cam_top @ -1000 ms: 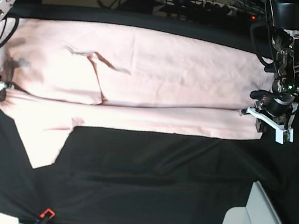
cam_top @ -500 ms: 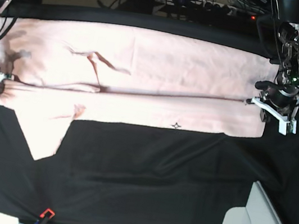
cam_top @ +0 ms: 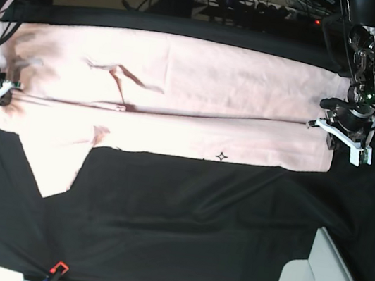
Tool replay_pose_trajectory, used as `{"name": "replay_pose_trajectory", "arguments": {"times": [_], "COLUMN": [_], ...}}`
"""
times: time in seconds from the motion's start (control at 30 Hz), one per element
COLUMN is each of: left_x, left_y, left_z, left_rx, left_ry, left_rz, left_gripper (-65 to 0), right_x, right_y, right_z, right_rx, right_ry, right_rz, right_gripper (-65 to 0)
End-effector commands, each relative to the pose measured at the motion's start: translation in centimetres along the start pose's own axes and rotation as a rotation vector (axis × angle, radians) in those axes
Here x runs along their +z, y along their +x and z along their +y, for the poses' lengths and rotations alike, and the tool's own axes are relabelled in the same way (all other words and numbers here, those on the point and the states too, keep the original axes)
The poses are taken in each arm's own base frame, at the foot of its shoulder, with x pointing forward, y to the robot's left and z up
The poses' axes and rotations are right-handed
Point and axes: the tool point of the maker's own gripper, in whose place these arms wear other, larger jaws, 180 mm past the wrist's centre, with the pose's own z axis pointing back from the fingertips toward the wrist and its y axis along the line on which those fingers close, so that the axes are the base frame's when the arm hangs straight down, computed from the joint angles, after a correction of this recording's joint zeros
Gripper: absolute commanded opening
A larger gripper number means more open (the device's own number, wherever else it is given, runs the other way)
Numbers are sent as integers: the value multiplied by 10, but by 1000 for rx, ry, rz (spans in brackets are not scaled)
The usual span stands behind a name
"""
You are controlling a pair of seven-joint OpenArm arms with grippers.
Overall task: Fold the T-shirt properly
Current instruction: 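Fold the folded edge over again toward the collar with both grippers, then open both grippers and raise them off the shirt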
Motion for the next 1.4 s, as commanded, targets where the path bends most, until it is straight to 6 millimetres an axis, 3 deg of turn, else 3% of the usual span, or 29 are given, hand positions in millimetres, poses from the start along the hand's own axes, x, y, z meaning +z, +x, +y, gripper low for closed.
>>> {"name": "replay_pose_trajectory", "arguments": {"times": [0.0, 0.4, 0.53, 0.6, 0.7, 0.8, 0.9, 1.03, 1.23, 1.37], "left_x": [1, 0, -1, -3, -1, 2, 6, 18, 39, 42], "left_y": [18, 17, 9, 1, 3, 16, 31, 50, 91, 95], "left_z": [8, 8, 10, 13, 13, 18, 24, 54, 63, 64], "left_rx": [-8, -8, -5, 2, 1, -21, -14, 33, 23, 22], "left_ry": [20, 21, 26, 32, 33, 37, 54, 126, 156, 160], "left_rz": [-52, -49, -20, 24, 29, -1, -39, -59, -137, -137], "left_gripper": [-650, -650, -650, -610, -485, -359, -306, -292, -292, -292], "right_x": [9, 10, 10, 11, 17, 23, 27, 45, 89, 79], "right_y": [19, 15, 4, 2, -6, -15, -18, -2, 39, 80], "right_z": [-17, -21, -21, -21, -33, -41, -49, -63, -76, -50], "right_rx": [-1, -25, -28, -30, -84, -128, -159, -120, -8, 112], "right_ry": [-40, -46, -46, -48, -70, -86, -101, -159, -283, -244], "right_rz": [-52, -51, 11, 23, 36, 61, 55, 11, -18, -39], "right_gripper": [-650, -646, -644, -604, -503, -360, -258, -250, -244, -244]}}
